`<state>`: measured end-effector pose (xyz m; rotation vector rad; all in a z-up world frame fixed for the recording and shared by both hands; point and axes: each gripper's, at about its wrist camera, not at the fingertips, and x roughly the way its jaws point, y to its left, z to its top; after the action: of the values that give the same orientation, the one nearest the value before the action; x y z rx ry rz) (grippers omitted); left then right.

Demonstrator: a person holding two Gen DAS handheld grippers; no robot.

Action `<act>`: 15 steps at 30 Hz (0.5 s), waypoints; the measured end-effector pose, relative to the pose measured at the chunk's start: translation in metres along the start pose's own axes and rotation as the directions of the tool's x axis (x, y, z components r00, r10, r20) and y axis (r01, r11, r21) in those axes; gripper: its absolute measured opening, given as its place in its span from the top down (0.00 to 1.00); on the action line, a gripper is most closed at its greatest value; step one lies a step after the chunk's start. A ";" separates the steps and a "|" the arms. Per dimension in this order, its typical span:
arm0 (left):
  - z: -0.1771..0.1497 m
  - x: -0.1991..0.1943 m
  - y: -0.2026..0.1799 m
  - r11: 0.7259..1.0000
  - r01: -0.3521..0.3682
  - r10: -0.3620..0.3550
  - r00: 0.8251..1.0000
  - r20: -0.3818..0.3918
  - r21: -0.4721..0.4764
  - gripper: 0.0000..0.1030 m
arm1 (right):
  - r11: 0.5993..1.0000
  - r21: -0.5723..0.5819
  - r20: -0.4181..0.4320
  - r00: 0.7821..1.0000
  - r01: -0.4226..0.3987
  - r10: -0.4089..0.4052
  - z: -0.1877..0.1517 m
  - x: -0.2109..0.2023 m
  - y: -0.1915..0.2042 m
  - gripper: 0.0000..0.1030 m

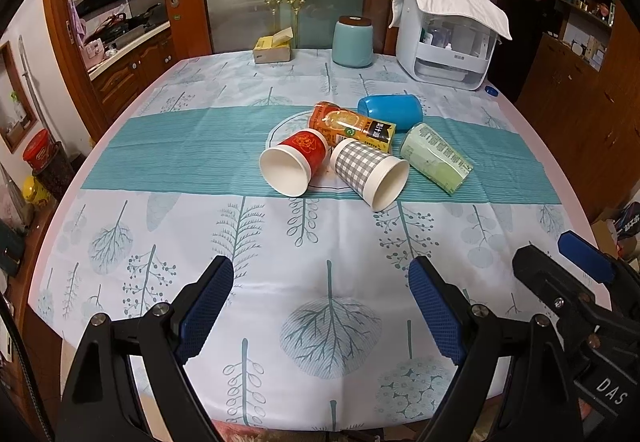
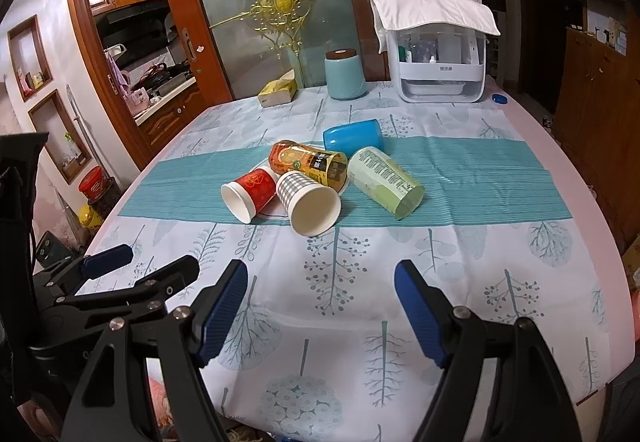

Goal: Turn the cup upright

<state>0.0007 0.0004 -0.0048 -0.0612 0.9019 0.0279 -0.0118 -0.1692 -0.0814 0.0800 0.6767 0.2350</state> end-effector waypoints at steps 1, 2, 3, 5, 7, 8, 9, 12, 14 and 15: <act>0.000 0.000 0.001 1.000 -0.001 0.001 1.000 -0.001 -0.002 0.15 | 1.000 0.001 0.000 1.000 0.001 -0.001 0.000 0.000 -0.001 0.26; 0.001 0.000 0.001 1.000 -0.002 0.002 1.000 -0.001 -0.003 0.15 | 1.000 0.002 0.000 1.000 0.003 -0.003 0.001 0.000 -0.001 0.26; 0.001 -0.001 0.001 1.000 -0.003 0.003 1.000 0.002 -0.003 0.15 | 1.000 0.000 -0.002 1.000 0.003 -0.003 0.001 0.000 -0.001 0.26; 0.002 -0.002 0.002 1.000 -0.005 0.005 1.000 0.007 -0.003 0.15 | 1.000 -0.003 -0.007 1.000 0.006 -0.006 0.002 0.001 -0.001 0.26; 0.004 -0.003 0.002 1.000 -0.005 0.005 1.000 0.008 -0.003 0.15 | 1.000 -0.011 -0.011 1.000 0.009 -0.010 0.002 0.001 0.002 0.26; 0.004 -0.003 0.002 1.000 -0.005 0.005 1.000 0.008 -0.003 0.15 | 1.000 -0.015 -0.012 1.000 0.011 -0.011 0.003 0.001 0.002 0.26; 0.005 -0.003 0.003 1.000 -0.004 0.004 1.000 0.009 -0.004 0.15 | 1.000 -0.017 -0.013 1.000 0.012 -0.012 0.004 0.001 0.002 0.26; 0.006 -0.003 0.003 1.000 -0.008 0.008 1.000 0.012 -0.002 0.15 | 1.000 -0.025 -0.011 1.000 0.014 -0.014 0.005 0.001 0.005 0.26; 0.008 -0.003 0.003 1.000 -0.014 0.014 1.000 0.010 0.001 0.15 | 0.999 -0.032 -0.008 1.000 0.015 -0.015 0.007 0.001 0.007 0.26; 0.010 -0.003 0.003 1.000 -0.018 0.018 1.000 0.009 0.002 0.14 | 0.999 -0.035 -0.006 1.000 0.016 -0.016 0.008 0.001 0.008 0.26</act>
<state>0.0060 0.0041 0.0037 -0.0511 0.8932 0.0435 -0.0078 -0.1616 -0.0745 0.0405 0.6794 0.2319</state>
